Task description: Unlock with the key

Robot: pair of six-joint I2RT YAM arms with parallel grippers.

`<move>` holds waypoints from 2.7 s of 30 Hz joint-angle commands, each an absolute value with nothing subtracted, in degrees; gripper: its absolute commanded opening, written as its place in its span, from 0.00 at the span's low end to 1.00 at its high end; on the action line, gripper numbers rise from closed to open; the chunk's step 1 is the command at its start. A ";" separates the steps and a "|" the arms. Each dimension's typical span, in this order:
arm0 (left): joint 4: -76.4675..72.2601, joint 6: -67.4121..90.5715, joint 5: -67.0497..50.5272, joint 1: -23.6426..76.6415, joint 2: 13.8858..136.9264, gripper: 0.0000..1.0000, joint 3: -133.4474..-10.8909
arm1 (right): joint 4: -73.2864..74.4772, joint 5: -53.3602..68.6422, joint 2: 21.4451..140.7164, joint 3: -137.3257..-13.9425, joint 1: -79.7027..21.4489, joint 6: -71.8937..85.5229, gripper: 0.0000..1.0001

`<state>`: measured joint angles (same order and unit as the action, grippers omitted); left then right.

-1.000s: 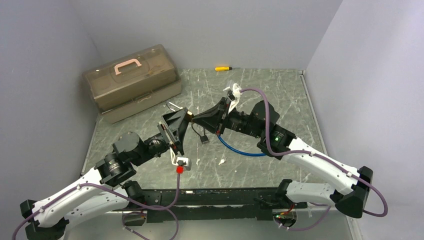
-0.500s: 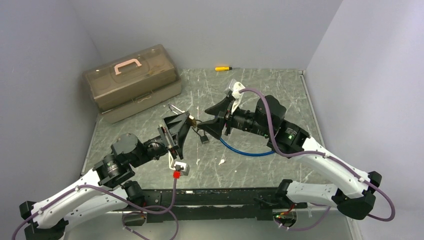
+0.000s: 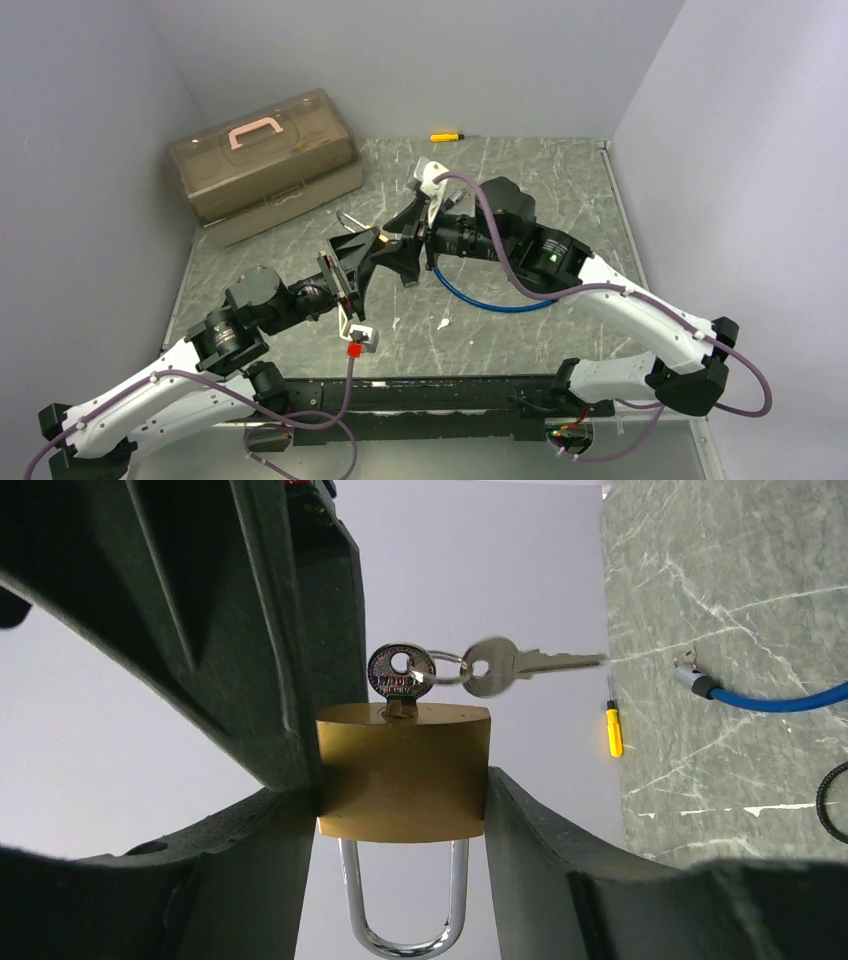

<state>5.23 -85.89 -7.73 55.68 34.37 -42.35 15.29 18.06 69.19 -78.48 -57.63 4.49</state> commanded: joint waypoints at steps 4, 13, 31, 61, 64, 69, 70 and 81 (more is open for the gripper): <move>-0.19 -86.88 -8.61 55.42 32.84 0.00 -45.35 | 18.50 13.34 70.50 -82.18 -60.38 1.74 0.55; -0.27 -86.89 -9.81 55.37 32.43 0.00 -46.09 | 15.53 6.46 71.96 -81.40 -62.97 -1.31 0.26; 14.64 -65.06 -15.05 54.78 32.39 0.99 -54.33 | 17.30 13.95 67.08 -80.30 -62.86 -5.29 0.00; 46.86 -37.21 -44.12 41.22 49.40 0.73 -73.77 | 31.62 17.40 71.90 -92.45 -65.74 -10.71 0.00; 47.34 -37.18 -45.16 41.20 49.14 0.64 -73.49 | 31.15 17.01 71.64 -92.29 -65.77 -10.83 0.00; 46.75 -36.52 -44.50 41.12 48.70 0.27 -71.86 | 30.87 17.23 72.02 -93.02 -66.29 -10.68 0.00; 46.03 -35.80 -43.93 41.00 48.57 0.21 -71.37 | 30.81 17.14 72.17 -93.09 -66.51 -10.72 0.00; 41.43 -28.29 -47.51 40.96 48.74 0.07 -68.06 | 29.30 16.85 73.49 -93.80 -68.53 -9.45 0.23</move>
